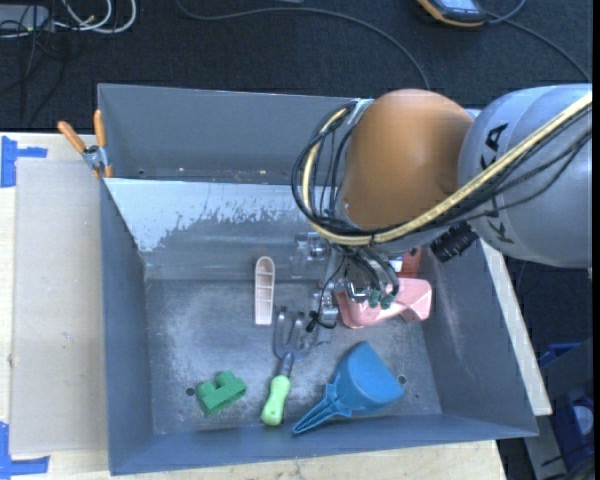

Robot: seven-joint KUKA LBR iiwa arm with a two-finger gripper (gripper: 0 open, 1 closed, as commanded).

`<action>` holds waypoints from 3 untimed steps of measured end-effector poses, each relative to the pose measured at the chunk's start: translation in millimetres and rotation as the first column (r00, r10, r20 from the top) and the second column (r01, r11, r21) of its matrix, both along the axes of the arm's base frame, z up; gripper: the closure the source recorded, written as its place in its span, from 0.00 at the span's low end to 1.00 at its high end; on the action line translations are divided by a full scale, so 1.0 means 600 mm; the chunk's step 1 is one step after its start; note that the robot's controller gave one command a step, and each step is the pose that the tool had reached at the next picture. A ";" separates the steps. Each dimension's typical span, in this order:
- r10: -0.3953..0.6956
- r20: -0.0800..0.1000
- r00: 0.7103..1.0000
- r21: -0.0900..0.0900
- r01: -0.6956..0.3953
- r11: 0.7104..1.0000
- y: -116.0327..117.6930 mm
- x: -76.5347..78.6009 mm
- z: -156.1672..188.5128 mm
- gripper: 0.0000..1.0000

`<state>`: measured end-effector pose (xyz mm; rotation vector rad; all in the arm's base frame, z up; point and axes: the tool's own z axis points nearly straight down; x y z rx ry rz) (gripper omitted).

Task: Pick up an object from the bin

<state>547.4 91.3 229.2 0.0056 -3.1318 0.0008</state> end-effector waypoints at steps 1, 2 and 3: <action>-0.004 0.009 1.000 0.001 0.004 1.000 -0.001 0.003 0.008 0.00; 0.161 0.006 0.987 0.001 -0.161 0.987 -0.021 0.002 -0.080 0.00; 0.414 0.006 0.910 0.003 -0.414 0.910 -0.065 -0.019 -0.131 0.00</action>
Offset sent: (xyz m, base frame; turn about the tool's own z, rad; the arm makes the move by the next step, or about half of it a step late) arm -0.0001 -0.0400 -0.1592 -0.4959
